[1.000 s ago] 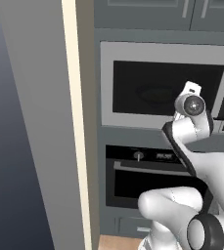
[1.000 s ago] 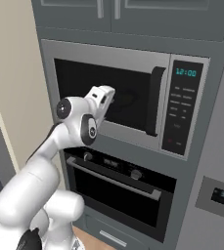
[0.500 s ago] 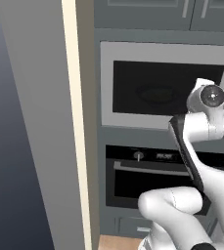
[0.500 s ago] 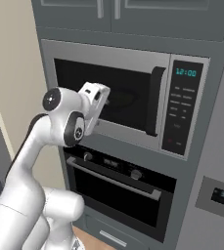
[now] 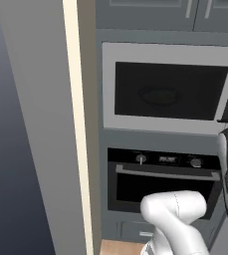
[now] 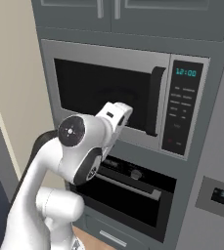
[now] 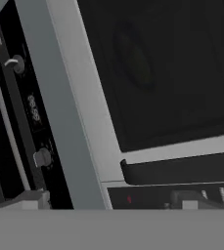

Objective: Place the bowl containing the mushroom and corn in the microwave. Close the microwave door and press the start button to microwave the meal.

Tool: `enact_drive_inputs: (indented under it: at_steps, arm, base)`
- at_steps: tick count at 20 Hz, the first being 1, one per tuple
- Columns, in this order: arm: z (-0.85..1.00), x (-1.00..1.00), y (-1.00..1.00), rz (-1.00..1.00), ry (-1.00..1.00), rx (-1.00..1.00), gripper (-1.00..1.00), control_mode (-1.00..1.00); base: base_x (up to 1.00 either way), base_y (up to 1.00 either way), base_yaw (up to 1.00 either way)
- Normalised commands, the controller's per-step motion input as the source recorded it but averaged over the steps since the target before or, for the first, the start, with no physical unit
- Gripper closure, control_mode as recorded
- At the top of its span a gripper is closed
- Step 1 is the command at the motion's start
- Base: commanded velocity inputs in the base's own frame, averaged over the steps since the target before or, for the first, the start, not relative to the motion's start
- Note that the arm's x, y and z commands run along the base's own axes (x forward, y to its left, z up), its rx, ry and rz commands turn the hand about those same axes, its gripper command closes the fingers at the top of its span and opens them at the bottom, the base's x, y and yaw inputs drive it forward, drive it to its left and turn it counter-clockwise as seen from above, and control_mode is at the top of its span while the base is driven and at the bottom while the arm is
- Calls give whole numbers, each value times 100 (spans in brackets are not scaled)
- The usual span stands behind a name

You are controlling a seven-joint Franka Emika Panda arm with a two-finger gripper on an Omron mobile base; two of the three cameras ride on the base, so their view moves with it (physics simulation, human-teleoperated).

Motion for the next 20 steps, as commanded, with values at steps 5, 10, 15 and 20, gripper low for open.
enact_drive_inputs:
  at_steps: [5, 10, 15, 20]
  arm:
    - [-13, -65, -73, 15, -14, 4, -100, -100]
    - [-2, -26, -27, 12, -3, 0, -100, -100]
    - [0, -3, 0, 4, -1, 0, 100, -100]
    - [0, 14, -18, 0, -6, 1, 100, -100]
  base:
    - [0, 0, 0]
    - [0, 0, 0]
    - [0, 0, 0]
    - [0, 0, 0]
